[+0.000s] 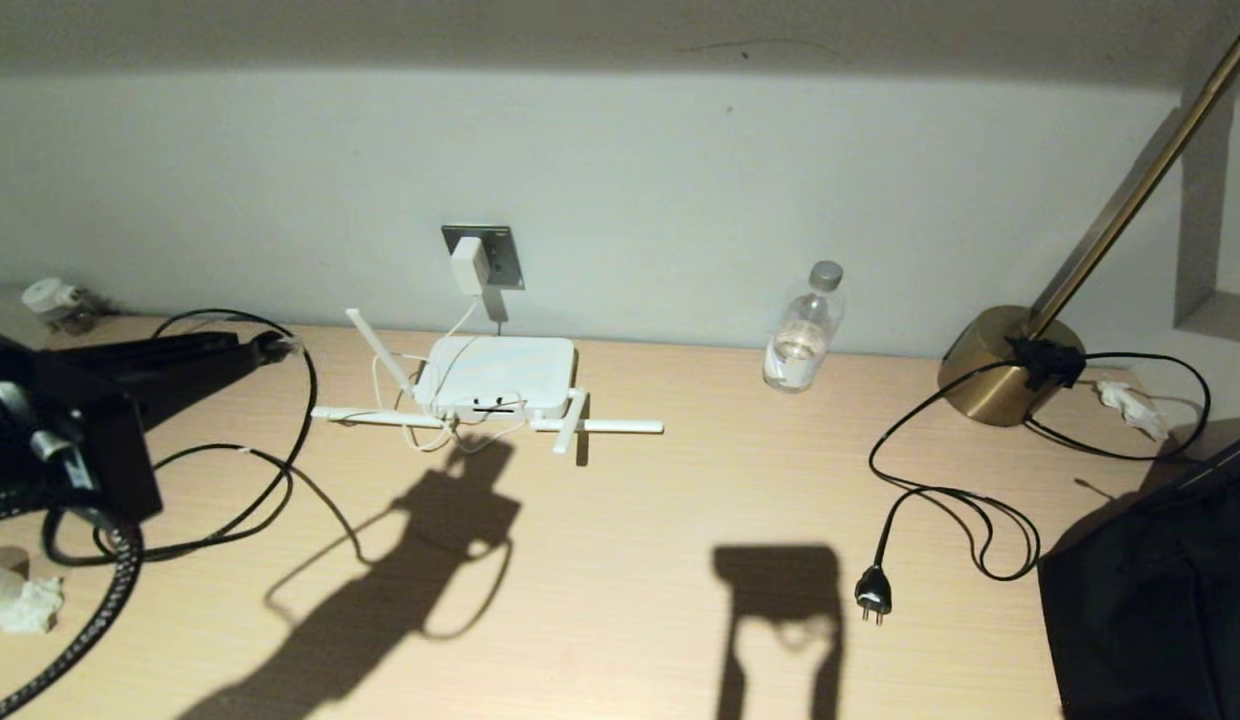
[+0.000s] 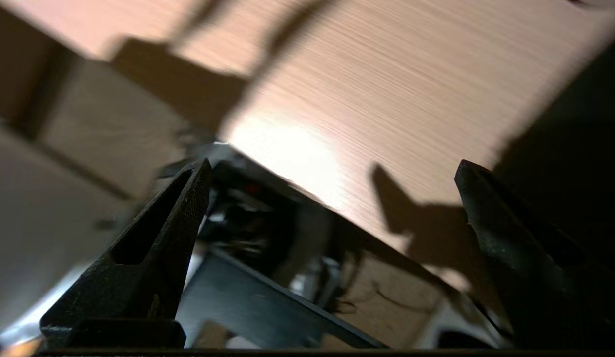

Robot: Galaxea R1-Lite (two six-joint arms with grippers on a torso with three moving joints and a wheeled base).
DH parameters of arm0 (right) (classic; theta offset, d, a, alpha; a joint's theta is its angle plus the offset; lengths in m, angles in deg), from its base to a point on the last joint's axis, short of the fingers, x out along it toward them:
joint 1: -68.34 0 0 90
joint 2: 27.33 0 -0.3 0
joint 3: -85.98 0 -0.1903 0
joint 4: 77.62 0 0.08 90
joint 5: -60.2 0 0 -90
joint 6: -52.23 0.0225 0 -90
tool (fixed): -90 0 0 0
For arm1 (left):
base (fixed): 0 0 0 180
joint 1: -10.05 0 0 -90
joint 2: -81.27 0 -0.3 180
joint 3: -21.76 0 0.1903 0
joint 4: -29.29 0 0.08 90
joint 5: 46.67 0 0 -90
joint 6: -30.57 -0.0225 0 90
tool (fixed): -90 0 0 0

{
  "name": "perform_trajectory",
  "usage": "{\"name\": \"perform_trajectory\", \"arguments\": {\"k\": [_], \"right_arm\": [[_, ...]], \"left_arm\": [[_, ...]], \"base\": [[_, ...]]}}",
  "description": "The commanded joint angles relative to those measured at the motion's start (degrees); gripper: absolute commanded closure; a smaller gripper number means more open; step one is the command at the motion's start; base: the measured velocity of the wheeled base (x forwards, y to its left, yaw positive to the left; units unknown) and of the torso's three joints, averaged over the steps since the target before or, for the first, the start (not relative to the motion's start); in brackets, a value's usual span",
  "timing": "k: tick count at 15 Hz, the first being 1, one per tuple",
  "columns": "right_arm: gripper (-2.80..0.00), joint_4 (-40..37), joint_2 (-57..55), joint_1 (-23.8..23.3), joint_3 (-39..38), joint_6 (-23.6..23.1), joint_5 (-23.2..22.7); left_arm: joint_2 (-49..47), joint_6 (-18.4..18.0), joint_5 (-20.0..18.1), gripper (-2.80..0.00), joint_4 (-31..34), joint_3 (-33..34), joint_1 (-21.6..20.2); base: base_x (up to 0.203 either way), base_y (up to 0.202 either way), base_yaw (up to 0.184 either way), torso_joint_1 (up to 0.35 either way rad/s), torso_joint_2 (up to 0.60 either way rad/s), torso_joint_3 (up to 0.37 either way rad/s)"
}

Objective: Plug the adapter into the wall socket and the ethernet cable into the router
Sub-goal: Align cable and router interface

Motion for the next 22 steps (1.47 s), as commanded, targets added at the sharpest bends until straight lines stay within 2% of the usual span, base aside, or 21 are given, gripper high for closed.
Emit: {"name": "perform_trajectory", "arguments": {"k": [1,4,6,8,11,13,15,18,19,22], "right_arm": [[-2.8,-1.7,4.7,-0.7,-1.7,-0.1,4.7],[-2.8,-2.3,4.1,-7.2,-1.8,-3.1,3.4],[-2.8,-2.7,1.9,-15.1,-1.8,-6.6,2.0],[-2.8,-2.8,3.9,-16.8,-1.8,-7.9,1.1],[-2.8,-2.9,5.0,-23.8,-1.8,-8.0,1.2],[-2.8,-2.9,6.7,-26.0,-1.8,-8.2,1.2],[-2.8,-2.9,11.9,-25.9,-1.8,-8.5,0.9],[-2.8,-2.9,19.3,-25.2,-1.8,-8.5,1.0],[-2.8,-2.9,21.7,-25.0,-1.8,-8.5,1.0],[-2.8,-2.9,25.1,-24.8,-1.8,-7.4,0.9]], "left_arm": [[-0.2,0.0,0.0,0.0,0.0,0.2,0.0],[0.7,0.8,0.0,0.0,-0.1,1.9,0.0],[0.7,4.0,0.2,0.0,-0.2,3.4,-0.1],[-1.3,8.7,0.3,0.0,-0.1,4.5,-1.0],[-7.1,14.4,0.3,0.0,-2.5,7.2,-4.3],[-13.1,16.4,0.0,0.0,-10.5,9.7,-6.5],[-20.5,17.0,-0.7,0.0,-23.0,12.0,-8.3],[-28.6,16.9,-3.5,0.0,-36.5,14.1,-9.8],[-29.5,16.9,-4.6,0.0,-38.7,15.0,-10.0],[-30.6,16.4,-4.7,0.0,-43.3,16.7,-10.0]], "base": [[0.0,0.0,0.0,0.0,0.0,0.0],[0.0,0.0,0.0,0.0,0.0,0.0],[0.0,0.0,0.0,0.0,0.0,0.0],[0.0,0.0,0.0,0.0,0.0,0.0],[0.0,0.0,0.0,0.0,0.0,0.0],[0.0,0.0,0.0,0.0,0.0,0.0],[0.0,0.0,0.0,0.0,0.0,0.0],[0.0,0.0,0.0,0.0,0.0,0.0],[0.0,0.0,0.0,0.0,0.0,0.0],[0.0,0.0,0.0,0.0,0.0,0.0]]}}
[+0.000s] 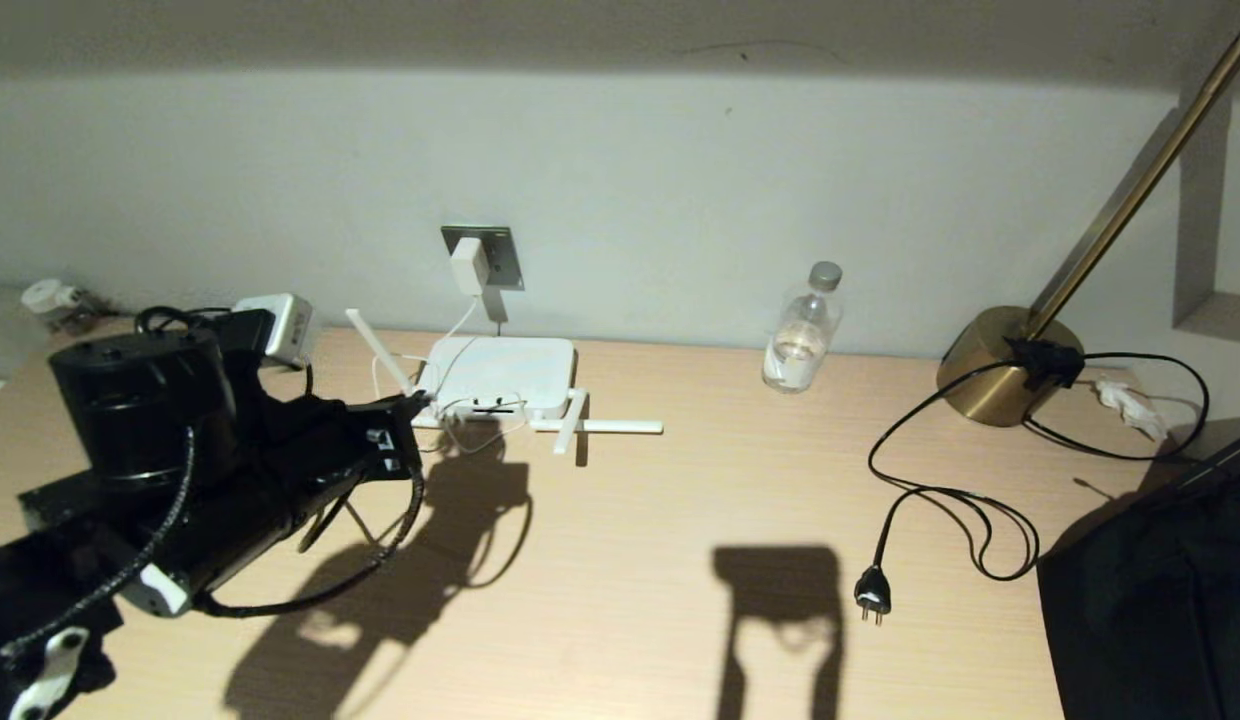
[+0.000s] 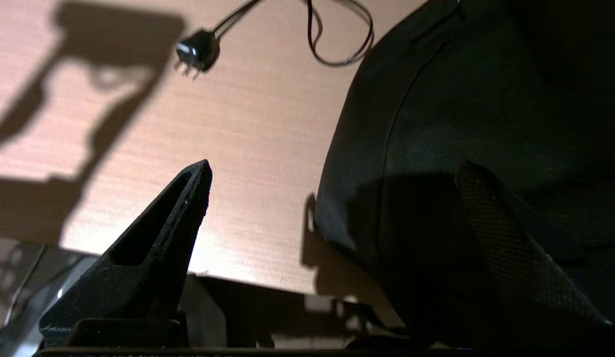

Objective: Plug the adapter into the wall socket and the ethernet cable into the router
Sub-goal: Align cable and router interface

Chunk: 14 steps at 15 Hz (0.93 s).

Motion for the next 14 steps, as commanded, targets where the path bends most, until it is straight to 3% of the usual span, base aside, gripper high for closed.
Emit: {"name": "perform_trajectory", "arguments": {"k": [1,4,14], "right_arm": [[-2.8,0.0,2.2,0.1,-0.1,0.0,-0.3],[-2.8,0.2,2.2,0.1,-0.3,-0.5,-0.3],[-2.8,0.2,2.2,0.1,-0.3,0.0,-0.5]], "left_arm": [[-1.7,-0.3,0.1,0.0,-2.1,1.8,0.0],[-1.9,-2.2,0.3,0.0,-7.5,5.1,-0.5],[-0.8,-4.6,0.2,0.0,-14.1,8.7,-0.7]], "base": [[0.0,0.0,0.0,0.0,0.0,0.0],[0.0,0.0,0.0,0.0,0.0,0.0],[0.0,0.0,0.0,-0.029,0.07,0.037]]}}
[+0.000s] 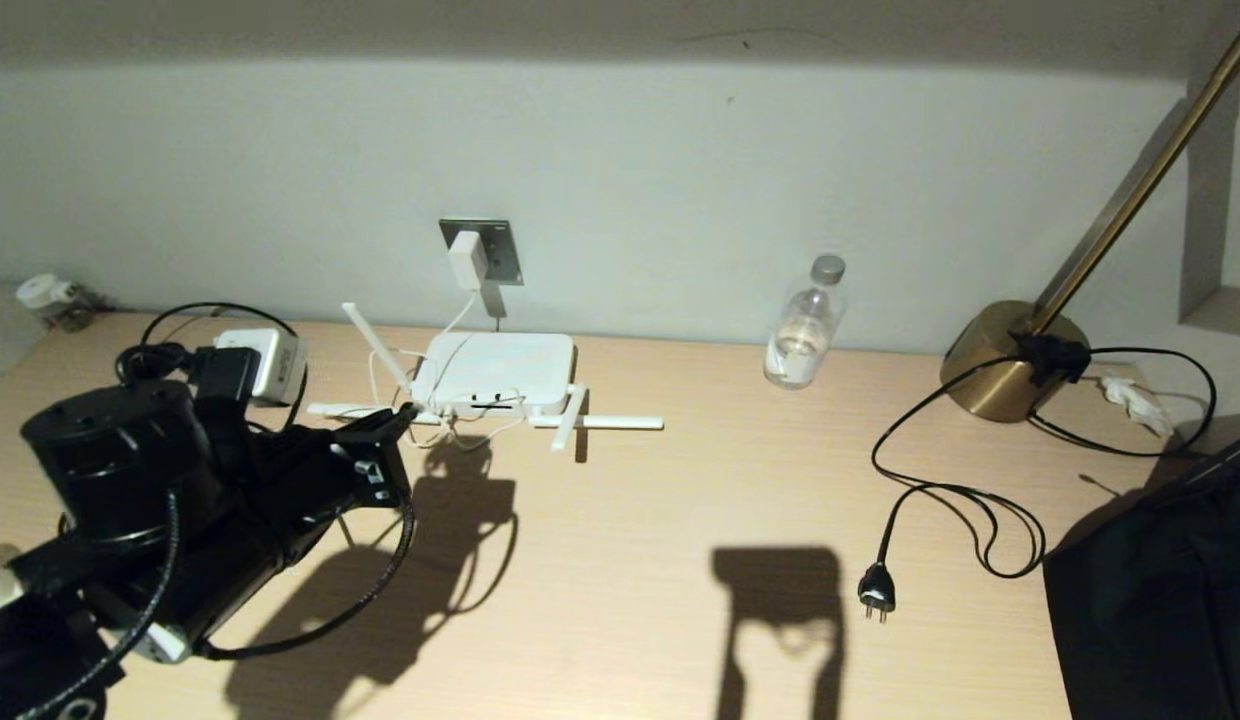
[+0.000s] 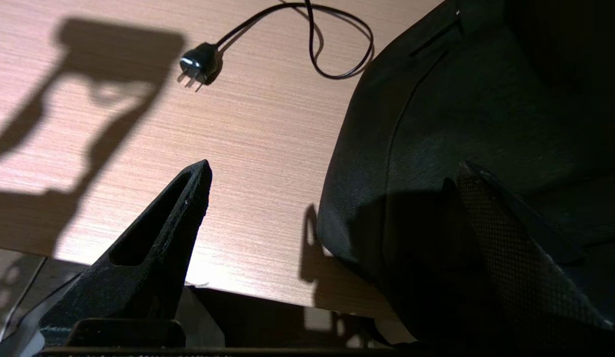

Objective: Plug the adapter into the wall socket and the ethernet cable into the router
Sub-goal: Align cable and router interface

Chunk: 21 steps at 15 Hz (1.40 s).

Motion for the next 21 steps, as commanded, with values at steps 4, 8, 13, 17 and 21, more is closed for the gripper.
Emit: {"name": "perform_trajectory", "arguments": {"k": [4,8,13,17,21], "right_arm": [[-2.8,-0.1,-0.1,0.0,0.0,0.1,0.1],[-2.8,-0.1,-0.1,0.0,0.0,0.1,0.1],[-2.8,-0.1,-0.1,0.0,0.0,0.1,0.1],[-2.8,-0.1,-0.1,0.0,0.0,0.2,0.2],[-2.8,0.0,-0.1,0.0,0.0,0.1,0.2]], "left_arm": [[0.1,0.0,0.2,0.0,-0.4,0.5,0.0],[-0.3,-1.3,0.2,0.0,-1.3,0.4,0.2],[-0.6,-6.2,-0.1,0.0,-6.8,0.9,0.9],[-0.4,-8.2,-0.1,0.0,-7.3,1.2,1.3],[-0.3,-13.4,0.4,0.0,-10.0,1.3,1.9]], "base": [[0.0,0.0,0.0,-0.138,0.32,0.177],[0.0,0.0,0.0,-0.151,0.35,0.193],[0.0,0.0,0.0,-0.192,0.45,0.256],[0.0,0.0,0.0,-0.228,0.55,0.323],[0.0,0.0,0.0,-0.207,0.53,0.321]]}}
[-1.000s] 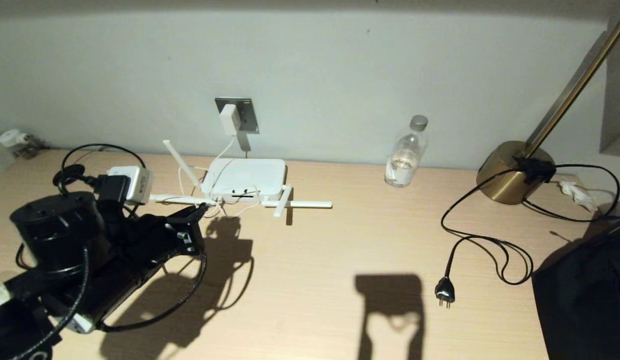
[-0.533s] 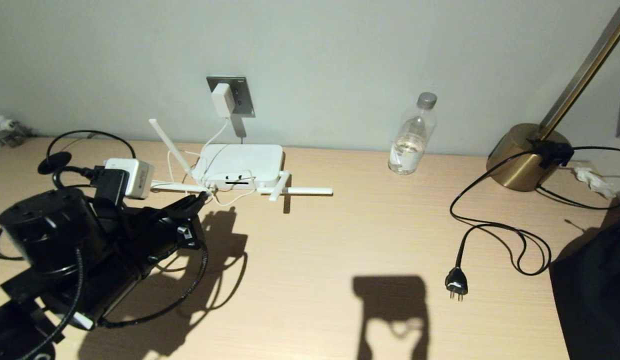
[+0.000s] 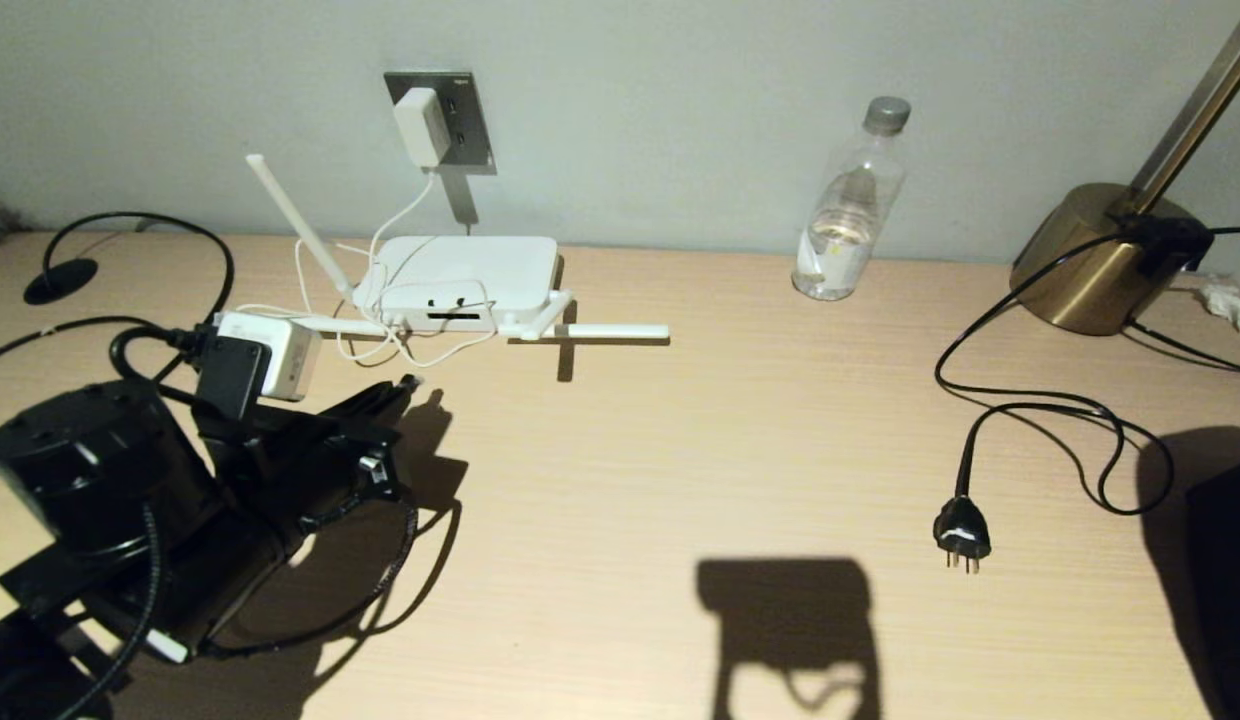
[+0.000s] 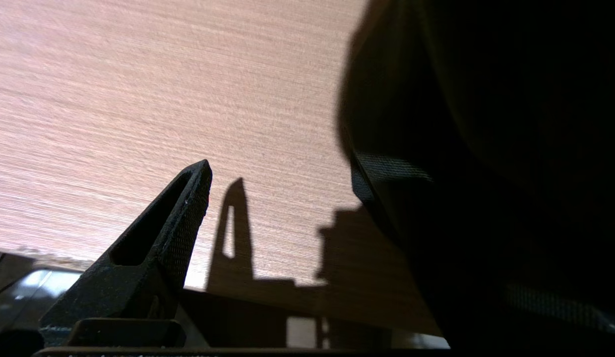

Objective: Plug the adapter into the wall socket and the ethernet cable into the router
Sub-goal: Align cable and router interface

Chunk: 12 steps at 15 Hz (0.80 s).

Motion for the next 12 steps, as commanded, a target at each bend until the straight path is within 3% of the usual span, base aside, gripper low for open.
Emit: {"name": "perform_trajectory", "arguments": {"k": [1,7,10,12], "right_arm": [[-2.8,-0.3,-0.1,0.0,-0.1,0.1,0.0],[-2.8,-0.2,-0.1,0.0,-0.1,-0.4,-0.5],[-2.8,-0.3,-0.1,0.0,0.1,-3.1,-1.3],[-2.8,-0.3,-0.1,0.0,0.1,-3.2,-0.6]], "left_arm": [[0.6,-1.8,-0.1,0.0,-1.0,-0.2,0.0],[1.0,-3.4,-0.6,0.0,-4.0,-0.1,0.0],[0.8,-3.4,-0.6,0.0,-4.0,0.6,0.0],[0.5,-3.4,-0.7,0.0,-4.0,0.8,0.0]], "base": [[0.0,0.0,0.0,-0.188,0.51,0.32],[0.0,0.0,0.0,-0.169,0.48,0.314],[0.0,0.0,0.0,-0.037,0.12,0.08],[0.0,0.0,0.0,0.089,-0.26,-0.175]]}}
